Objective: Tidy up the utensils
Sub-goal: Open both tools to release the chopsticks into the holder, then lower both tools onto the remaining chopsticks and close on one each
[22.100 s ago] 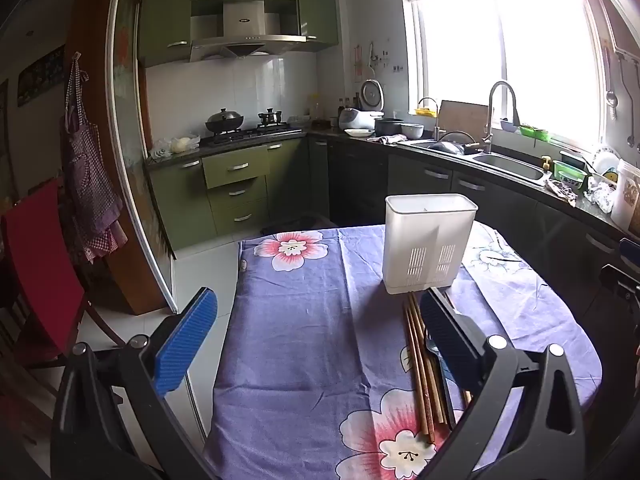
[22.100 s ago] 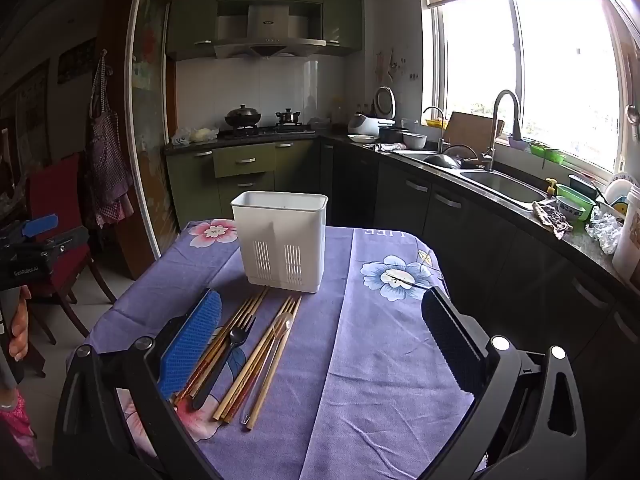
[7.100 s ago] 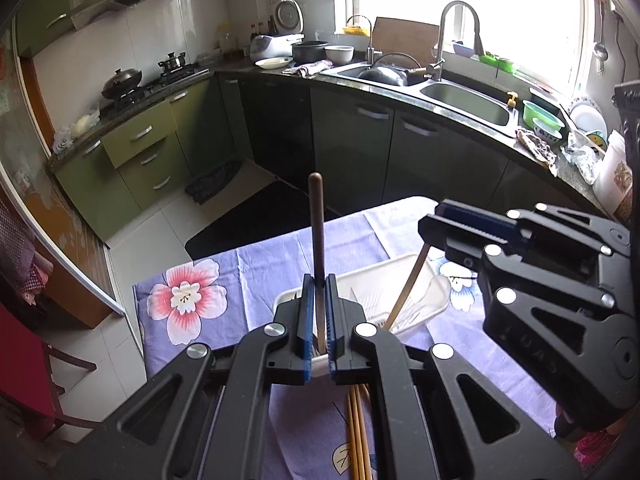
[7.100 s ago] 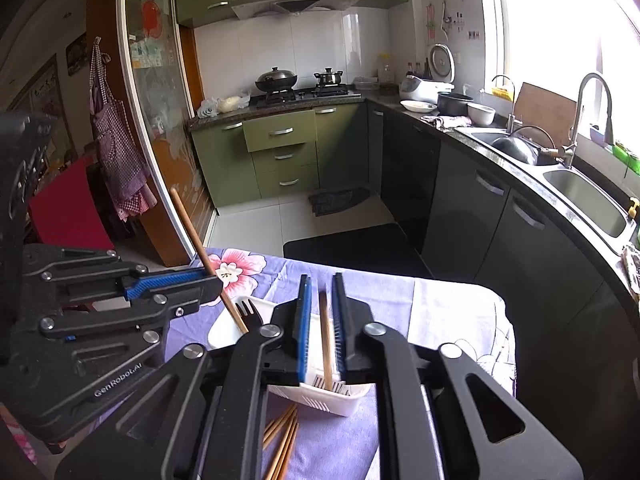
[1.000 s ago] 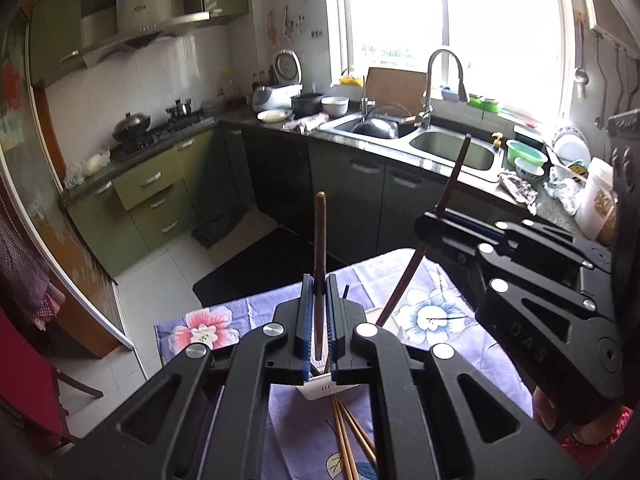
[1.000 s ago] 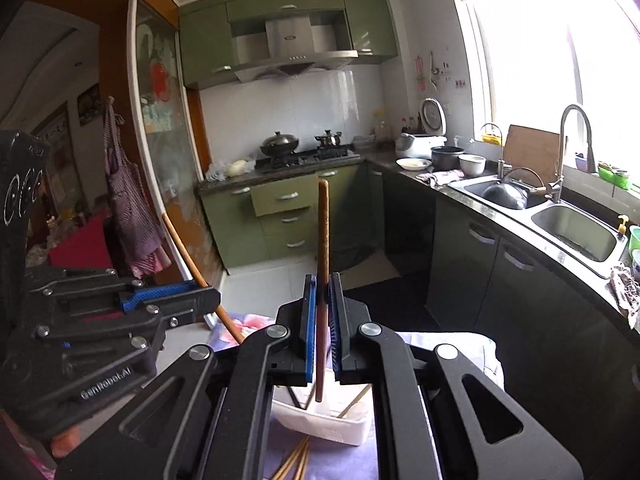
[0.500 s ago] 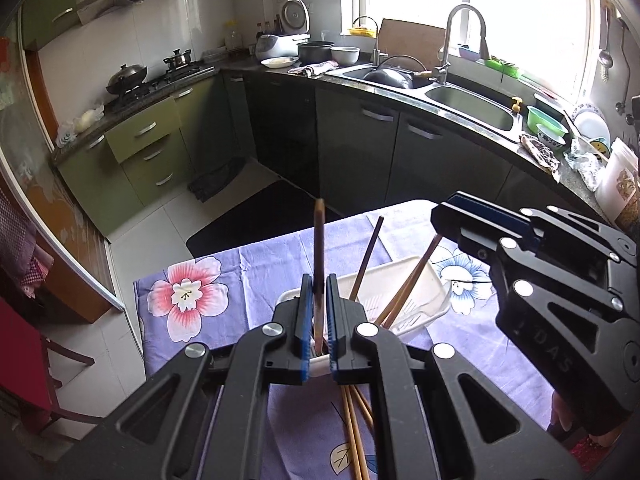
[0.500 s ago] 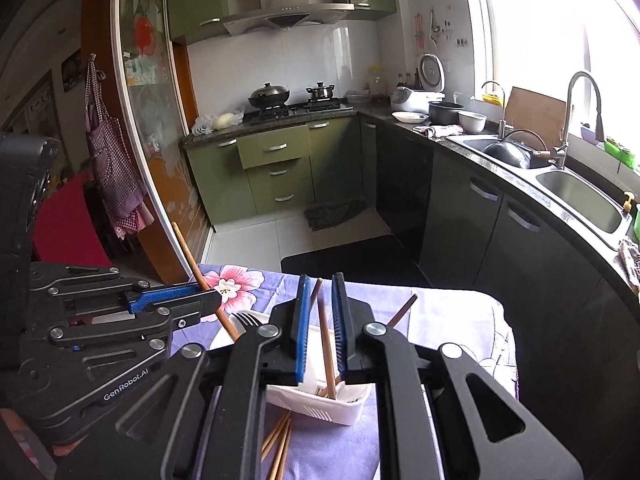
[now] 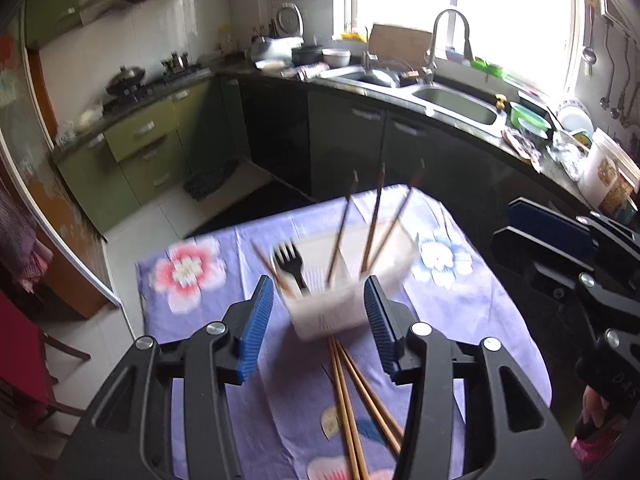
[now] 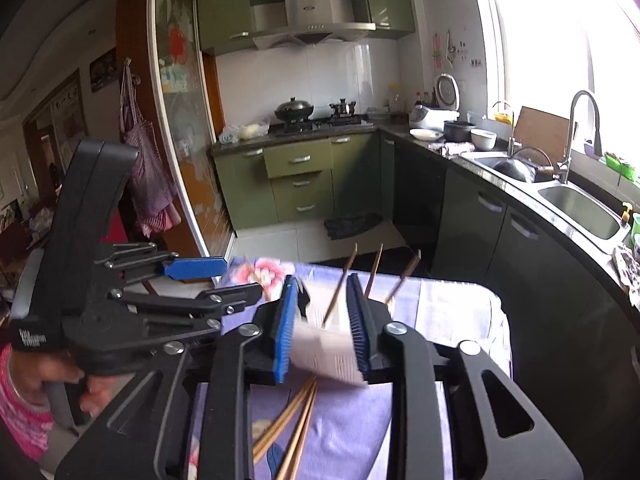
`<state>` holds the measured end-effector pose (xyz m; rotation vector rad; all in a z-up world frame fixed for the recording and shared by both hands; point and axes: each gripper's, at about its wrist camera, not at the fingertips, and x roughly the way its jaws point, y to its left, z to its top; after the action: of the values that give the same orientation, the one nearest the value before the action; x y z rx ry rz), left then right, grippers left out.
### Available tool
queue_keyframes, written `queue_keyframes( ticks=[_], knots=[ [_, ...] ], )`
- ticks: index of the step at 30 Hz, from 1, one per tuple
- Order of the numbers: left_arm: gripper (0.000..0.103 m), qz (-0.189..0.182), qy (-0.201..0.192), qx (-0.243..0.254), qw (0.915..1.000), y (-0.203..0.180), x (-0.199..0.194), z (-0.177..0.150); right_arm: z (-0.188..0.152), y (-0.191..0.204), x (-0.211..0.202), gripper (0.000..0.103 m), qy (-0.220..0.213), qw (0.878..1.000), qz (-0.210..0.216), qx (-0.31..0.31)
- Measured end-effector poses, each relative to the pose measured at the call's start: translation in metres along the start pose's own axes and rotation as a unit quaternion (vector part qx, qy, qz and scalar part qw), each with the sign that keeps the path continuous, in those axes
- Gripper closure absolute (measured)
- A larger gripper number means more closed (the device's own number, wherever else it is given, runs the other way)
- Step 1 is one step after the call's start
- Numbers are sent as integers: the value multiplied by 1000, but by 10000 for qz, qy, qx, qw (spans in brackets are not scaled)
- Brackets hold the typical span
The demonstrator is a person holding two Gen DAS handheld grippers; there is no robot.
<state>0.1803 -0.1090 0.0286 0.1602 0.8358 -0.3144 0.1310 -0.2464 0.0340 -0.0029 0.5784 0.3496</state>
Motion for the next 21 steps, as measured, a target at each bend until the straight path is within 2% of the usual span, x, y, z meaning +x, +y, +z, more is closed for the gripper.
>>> queue_keyframes(
  ticks=[6,10,14,21],
  knots=[
    [58,-273,963,-222,9947,7,58,-74,-70,-20,33,72,796,9964,-284,98],
    [66,-314,1467,-421,9878,15,101,-103,-105,-33,65,72,1304,9909,-284,197],
    [72,-281,1785,-427,9826,12,131,-116,-127,-37,89,72,1618,9863,-234,238],
    [75,-127,1934,-263,9807,3,150,-118,-138,-47,113,72,1805,9827,-155,374]
  ],
)
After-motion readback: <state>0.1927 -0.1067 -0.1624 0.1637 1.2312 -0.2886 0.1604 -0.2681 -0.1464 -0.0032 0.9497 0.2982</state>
